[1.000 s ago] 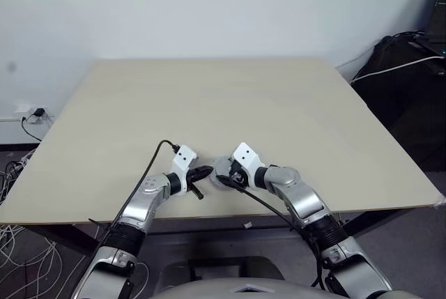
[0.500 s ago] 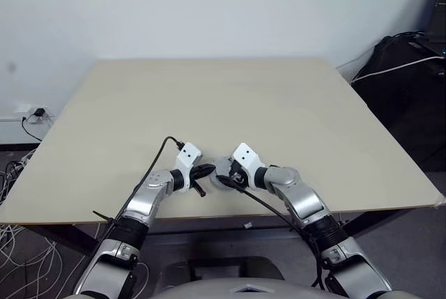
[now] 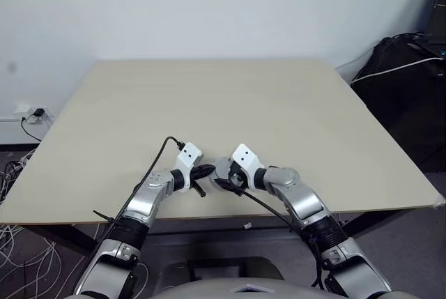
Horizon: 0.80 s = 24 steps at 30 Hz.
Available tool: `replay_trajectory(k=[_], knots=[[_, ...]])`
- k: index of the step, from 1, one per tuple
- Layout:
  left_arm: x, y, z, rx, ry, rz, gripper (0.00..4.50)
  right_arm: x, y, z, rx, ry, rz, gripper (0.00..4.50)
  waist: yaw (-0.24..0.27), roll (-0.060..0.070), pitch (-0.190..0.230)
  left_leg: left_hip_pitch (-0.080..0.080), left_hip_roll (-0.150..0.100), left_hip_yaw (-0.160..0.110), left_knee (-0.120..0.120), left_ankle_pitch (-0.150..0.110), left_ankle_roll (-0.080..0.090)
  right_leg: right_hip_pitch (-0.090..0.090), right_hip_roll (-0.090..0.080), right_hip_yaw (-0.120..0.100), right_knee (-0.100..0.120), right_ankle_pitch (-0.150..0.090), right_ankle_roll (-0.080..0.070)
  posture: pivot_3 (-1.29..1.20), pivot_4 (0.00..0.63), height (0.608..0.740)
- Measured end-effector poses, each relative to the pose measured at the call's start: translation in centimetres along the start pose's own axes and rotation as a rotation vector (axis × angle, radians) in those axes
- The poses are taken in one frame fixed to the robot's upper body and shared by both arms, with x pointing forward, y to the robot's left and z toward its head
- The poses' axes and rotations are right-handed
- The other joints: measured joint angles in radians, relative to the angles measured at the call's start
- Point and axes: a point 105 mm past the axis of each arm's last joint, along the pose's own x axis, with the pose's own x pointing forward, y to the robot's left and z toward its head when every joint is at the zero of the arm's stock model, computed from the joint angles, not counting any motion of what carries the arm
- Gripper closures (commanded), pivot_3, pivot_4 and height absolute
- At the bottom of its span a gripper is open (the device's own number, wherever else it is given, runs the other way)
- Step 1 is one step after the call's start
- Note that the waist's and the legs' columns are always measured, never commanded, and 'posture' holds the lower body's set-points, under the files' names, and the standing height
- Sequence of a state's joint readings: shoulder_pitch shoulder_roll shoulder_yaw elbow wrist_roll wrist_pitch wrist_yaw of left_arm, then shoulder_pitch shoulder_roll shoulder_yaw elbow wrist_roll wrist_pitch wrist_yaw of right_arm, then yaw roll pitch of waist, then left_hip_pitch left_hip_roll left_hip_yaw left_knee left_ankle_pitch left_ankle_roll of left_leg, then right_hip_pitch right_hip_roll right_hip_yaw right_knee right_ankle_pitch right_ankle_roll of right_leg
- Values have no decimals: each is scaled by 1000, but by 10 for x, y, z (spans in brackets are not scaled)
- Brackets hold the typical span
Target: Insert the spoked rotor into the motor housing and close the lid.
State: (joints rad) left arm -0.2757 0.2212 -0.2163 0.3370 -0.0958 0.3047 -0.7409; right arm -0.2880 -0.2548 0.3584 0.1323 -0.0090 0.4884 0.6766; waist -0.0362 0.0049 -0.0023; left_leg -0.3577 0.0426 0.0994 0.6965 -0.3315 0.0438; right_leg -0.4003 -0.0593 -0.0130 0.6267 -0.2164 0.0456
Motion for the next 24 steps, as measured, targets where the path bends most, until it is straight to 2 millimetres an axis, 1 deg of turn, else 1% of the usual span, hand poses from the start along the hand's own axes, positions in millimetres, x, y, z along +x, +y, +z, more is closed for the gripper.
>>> replay_trajectory(k=[8,15,20,24], knots=[[0,0,0,1,0,0,4500,-1,1,2,-5,-7,12,26,0,0,0,0,0,0,0,-1,1,0,0,0,0,0,0,0,0,740],[0,0,0,1,-1,0,4500,3,1,5,30,-42,-32,26,0,0,0,0,0,0,0,-1,1,0,0,0,0,0,0,0,0,740],[0,-1,0,0,-2,-1,4500,7,4,12,30,-73,-49,26,1,0,0,0,0,0,0,0,-1,0,0,0,0,0,0,0,0,740],[0,-1,0,0,-2,-3,4500,8,4,11,31,-71,-55,26,2,0,0,-1,-1,0,0,0,-1,0,0,0,0,0,0,0,0,740]])
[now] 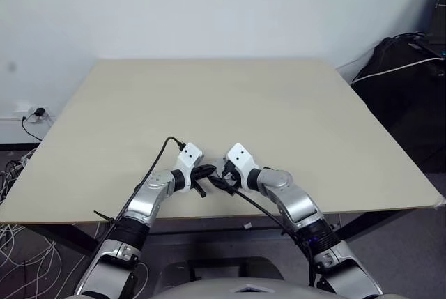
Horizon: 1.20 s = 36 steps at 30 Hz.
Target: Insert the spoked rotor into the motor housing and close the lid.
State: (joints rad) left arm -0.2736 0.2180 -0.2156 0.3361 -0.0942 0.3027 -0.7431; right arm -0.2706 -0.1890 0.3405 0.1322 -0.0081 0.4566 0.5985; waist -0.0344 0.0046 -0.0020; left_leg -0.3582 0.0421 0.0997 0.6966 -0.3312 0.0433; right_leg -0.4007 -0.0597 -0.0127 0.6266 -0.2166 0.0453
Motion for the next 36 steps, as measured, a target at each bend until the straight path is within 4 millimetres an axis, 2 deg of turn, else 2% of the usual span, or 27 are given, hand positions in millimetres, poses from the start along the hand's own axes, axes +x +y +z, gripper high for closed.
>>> replay_trajectory(k=[9,15,24,28,34,36], knots=[[0,0,0,0,0,-1,4500,-2,-7,-2,0,0,-35,26,0,0,0,0,0,0,0,0,0,0,0,0,0,0,0,0,0,740],[0,-1,0,-1,-1,-2,4500,-11,-15,-7,-3,17,-23,26,0,0,0,0,0,0,0,-1,1,0,0,0,0,0,0,0,0,740],[0,-1,0,-2,-2,-3,4500,-31,-14,9,3,-27,44,26,4,0,0,0,0,-1,0,-2,4,0,0,0,0,0,0,0,0,740],[0,-3,0,-2,-2,-8,4500,-40,-19,6,60,-28,14,26,8,0,0,0,0,-1,0,-2,4,0,0,0,0,0,0,0,0,740],[0,-3,-1,-3,-3,-11,4500,-49,-44,-13,231,53,-189,26,10,0,0,0,0,0,0,-2,4,0,0,0,0,0,-1,0,0,740],[0,-4,-1,-2,-4,-12,4500,-52,-45,-19,326,72,-197,26,11,0,0,-1,0,-1,0,-2,4,-1,0,0,0,0,-1,0,0,740]])
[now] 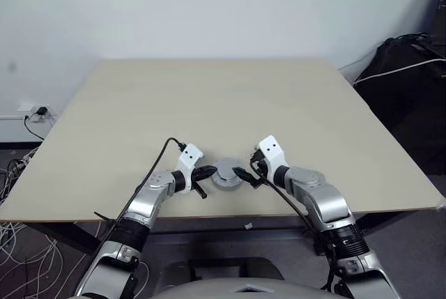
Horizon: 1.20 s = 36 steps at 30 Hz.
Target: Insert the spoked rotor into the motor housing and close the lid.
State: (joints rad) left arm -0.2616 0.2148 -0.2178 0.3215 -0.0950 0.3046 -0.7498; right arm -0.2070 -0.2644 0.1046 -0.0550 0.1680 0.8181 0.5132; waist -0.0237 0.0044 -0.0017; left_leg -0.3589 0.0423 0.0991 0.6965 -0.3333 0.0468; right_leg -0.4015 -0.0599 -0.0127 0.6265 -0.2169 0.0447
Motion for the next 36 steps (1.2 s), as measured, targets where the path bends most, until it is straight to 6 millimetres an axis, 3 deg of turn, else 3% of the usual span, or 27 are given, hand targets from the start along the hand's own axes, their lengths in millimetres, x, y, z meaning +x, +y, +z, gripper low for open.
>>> replay_trajectory(k=[7,15,36], knots=[[0,0,0,1,0,-1,4500,-6,6,-8,252,83,48,26,-1,0,0,0,0,0,0,0,1,0,0,0,0,0,0,0,0,740],[0,0,0,1,0,-3,4500,-7,19,9,490,103,138,26,0,0,0,-1,0,-1,0,-1,1,-1,0,0,0,0,0,0,0,740],[-1,0,0,3,-2,-4,4500,3,26,-12,659,210,129,26,-1,1,0,-3,0,0,0,-1,1,-2,0,0,0,1,1,0,0,740]])
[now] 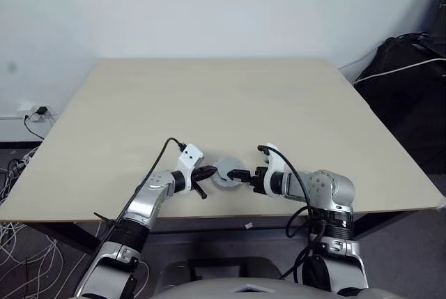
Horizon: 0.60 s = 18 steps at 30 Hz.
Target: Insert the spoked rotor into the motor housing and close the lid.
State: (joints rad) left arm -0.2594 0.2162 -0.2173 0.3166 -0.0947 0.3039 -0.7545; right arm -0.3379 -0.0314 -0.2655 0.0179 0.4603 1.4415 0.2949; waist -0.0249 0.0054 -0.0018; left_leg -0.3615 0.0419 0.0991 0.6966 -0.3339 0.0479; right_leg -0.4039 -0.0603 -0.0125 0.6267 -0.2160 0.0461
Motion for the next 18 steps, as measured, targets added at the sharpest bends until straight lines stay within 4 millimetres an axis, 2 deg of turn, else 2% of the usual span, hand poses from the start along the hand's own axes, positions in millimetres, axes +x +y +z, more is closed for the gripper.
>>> replay_trajectory(k=[18], knots=[[0,0,0,2,-1,-1,4500,6,0,-4,154,-32,121,26,-5,0,0,0,0,0,0,0,0,0,0,0,0,0,0,0,0,740]])
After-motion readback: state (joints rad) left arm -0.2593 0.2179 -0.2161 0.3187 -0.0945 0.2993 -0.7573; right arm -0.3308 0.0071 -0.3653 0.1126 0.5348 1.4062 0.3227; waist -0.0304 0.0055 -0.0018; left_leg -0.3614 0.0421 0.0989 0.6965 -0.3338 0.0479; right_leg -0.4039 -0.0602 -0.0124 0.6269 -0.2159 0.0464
